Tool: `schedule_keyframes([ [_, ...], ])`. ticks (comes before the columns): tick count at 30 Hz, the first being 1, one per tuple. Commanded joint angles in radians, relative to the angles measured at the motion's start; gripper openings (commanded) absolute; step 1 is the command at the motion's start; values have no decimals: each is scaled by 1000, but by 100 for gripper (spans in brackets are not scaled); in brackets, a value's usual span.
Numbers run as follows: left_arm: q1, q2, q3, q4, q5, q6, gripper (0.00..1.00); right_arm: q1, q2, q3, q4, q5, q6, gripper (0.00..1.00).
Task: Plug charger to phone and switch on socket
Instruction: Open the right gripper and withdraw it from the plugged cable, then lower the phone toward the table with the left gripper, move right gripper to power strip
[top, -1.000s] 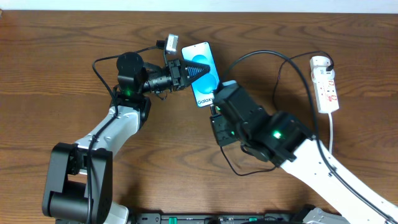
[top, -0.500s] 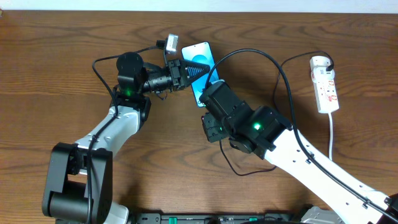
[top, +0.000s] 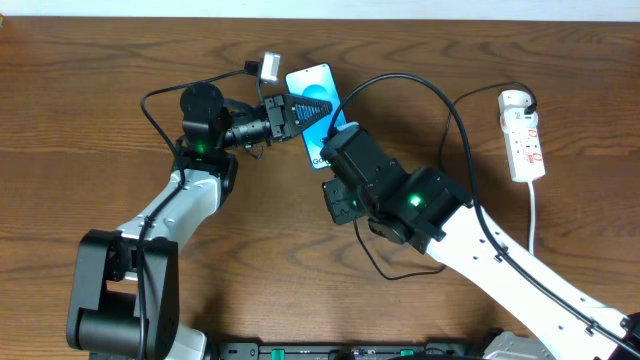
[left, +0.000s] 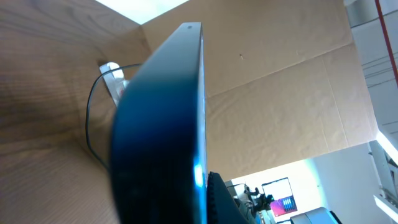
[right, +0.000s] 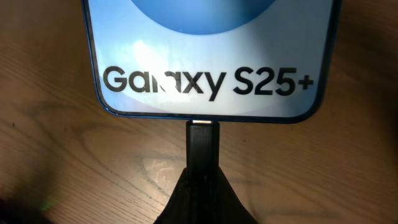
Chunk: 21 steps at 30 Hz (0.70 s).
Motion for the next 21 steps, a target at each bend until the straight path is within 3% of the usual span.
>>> schedule_keyframes([
  [1,-45,-10,5,2,164,75,7,-21,-3,74,76,64,-34,1],
  [4,-63,-10,5,2,151,74,7,-21,-18,77,109,49,-34,2],
  [11,-58,-10,5,-30,46,74,7,-21,-99,81,-19,55,-80,31],
  [16,-58,-10,5,-29,-26,104,7,-23,-247,81,-147,136,-95,58],
  [21,-58,-10,5,-29,-40,103,7,-23,-368,81,-195,217,-95,70],
])
